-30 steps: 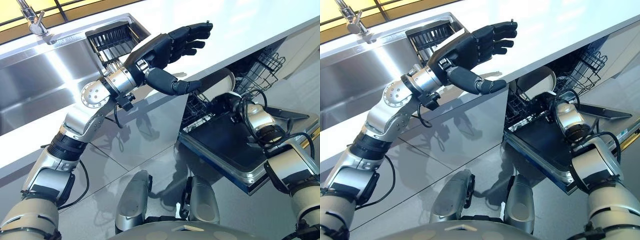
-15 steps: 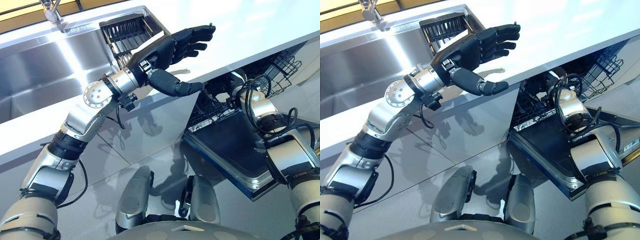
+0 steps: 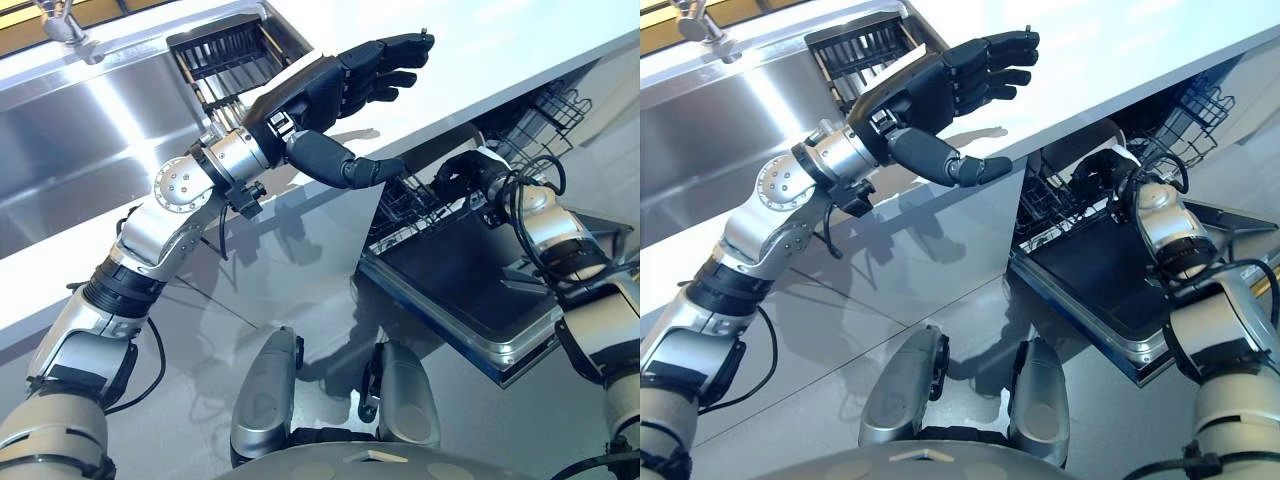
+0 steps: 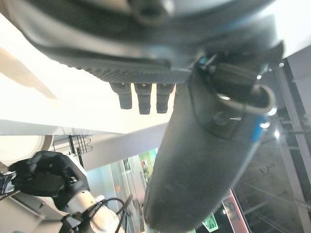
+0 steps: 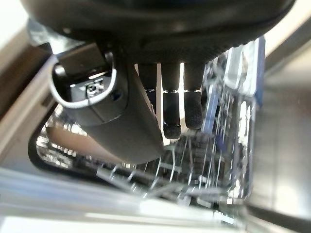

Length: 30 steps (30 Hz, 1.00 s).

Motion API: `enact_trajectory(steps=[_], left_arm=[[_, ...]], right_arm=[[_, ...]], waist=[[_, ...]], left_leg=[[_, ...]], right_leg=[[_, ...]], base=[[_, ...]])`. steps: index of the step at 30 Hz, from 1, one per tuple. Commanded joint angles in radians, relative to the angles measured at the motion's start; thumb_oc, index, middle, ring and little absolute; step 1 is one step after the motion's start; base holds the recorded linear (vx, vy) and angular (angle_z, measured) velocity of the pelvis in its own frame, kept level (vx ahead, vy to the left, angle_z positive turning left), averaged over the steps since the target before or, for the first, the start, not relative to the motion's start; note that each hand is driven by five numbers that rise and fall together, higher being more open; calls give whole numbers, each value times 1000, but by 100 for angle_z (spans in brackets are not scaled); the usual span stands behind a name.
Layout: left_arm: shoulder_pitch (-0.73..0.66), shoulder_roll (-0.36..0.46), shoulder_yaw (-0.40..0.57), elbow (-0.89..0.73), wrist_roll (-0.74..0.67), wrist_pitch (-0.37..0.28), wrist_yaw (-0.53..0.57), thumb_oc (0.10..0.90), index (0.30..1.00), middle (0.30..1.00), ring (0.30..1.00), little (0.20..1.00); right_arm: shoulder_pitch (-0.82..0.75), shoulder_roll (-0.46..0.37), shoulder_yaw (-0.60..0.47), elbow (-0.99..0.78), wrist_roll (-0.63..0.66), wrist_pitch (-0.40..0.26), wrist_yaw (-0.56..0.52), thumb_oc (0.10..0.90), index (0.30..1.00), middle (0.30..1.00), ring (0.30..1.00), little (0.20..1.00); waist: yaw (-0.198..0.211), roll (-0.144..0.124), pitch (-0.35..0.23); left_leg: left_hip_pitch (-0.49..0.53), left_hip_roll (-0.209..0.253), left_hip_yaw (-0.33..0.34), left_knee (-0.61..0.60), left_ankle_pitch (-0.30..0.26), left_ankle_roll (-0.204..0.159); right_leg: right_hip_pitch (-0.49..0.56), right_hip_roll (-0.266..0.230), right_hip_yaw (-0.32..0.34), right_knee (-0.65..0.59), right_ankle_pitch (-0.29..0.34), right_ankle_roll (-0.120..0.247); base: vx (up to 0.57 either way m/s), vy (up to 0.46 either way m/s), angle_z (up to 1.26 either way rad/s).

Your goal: Pick up plates and place into dishwasher.

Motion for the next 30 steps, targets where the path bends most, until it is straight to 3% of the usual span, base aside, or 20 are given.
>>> enact_trajectory(steps=[1,6,15,20,21,22,23,30], left_arm=[[37,-25,108,-86,-75,-137,20,800,900,900,900,900],[51,-34,119,-92,-59,-142,18,800,900,900,900,900],[40,-40,115,-97,-61,-110,19,800,900,900,900,900],[82,-33,128,-85,-84,-91,-45,800,900,900,900,900],[100,-33,131,-85,-91,-89,-66,800,900,900,900,900],[113,-32,134,-90,-93,-89,-73,800,900,900,900,900],[135,-33,140,-101,-95,-87,-82,800,900,900,900,900],[214,-61,189,-143,-108,-76,-103,800,900,900,900,900]], right_arm=[[68,-41,-116,-111,-99,-96,-153,100,300,300,300,200],[185,-37,-208,-201,-199,-113,-244,100,300,300,300,200],[254,-9,-211,-176,-160,-50,-207,100,300,300,300,200],[333,26,-306,-138,-71,-124,-313,114,312,312,312,214],[367,28,-342,-128,-83,-136,-338,364,526,526,526,464],[390,25,-361,-125,-79,-149,-349,407,564,564,564,507],[430,24,-395,-133,-70,-158,-375,800,900,900,900,900],[634,35,-588,-163,-47,-137,-401,800,900,900,900,900]], waist=[[-37,-18,-120],[-67,-21,-125],[-75,-18,-129],[-80,-11,-135],[-82,-10,-141],[-85,-9,-145],[-90,-8,-150],[-135,-9,-170]], left_leg=[[53,28,13,30,-57,74],[79,37,26,1,-62,77],[107,42,39,-56,-44,78],[133,48,48,-136,-7,77],[144,48,51,-168,9,77],[151,48,53,-189,17,76],[163,48,55,-223,31,77],[194,63,102,-285,52,72]], right_leg=[[68,36,13,-29,83,-47],[87,48,13,-51,85,-43],[112,50,6,-93,100,-46],[129,59,4,-141,125,-37],[137,63,4,-168,140,-32],[142,66,6,-186,146,-29],[152,70,7,-215,156,-26],[177,103,22,-305,189,-20]], base=[[-13,36,-20],[-1,36,-20],[-1,16,-7],[0,0,0],[0,0,0],[20,-25,-4],[22,-30,-9],[-5,-22,-16]])
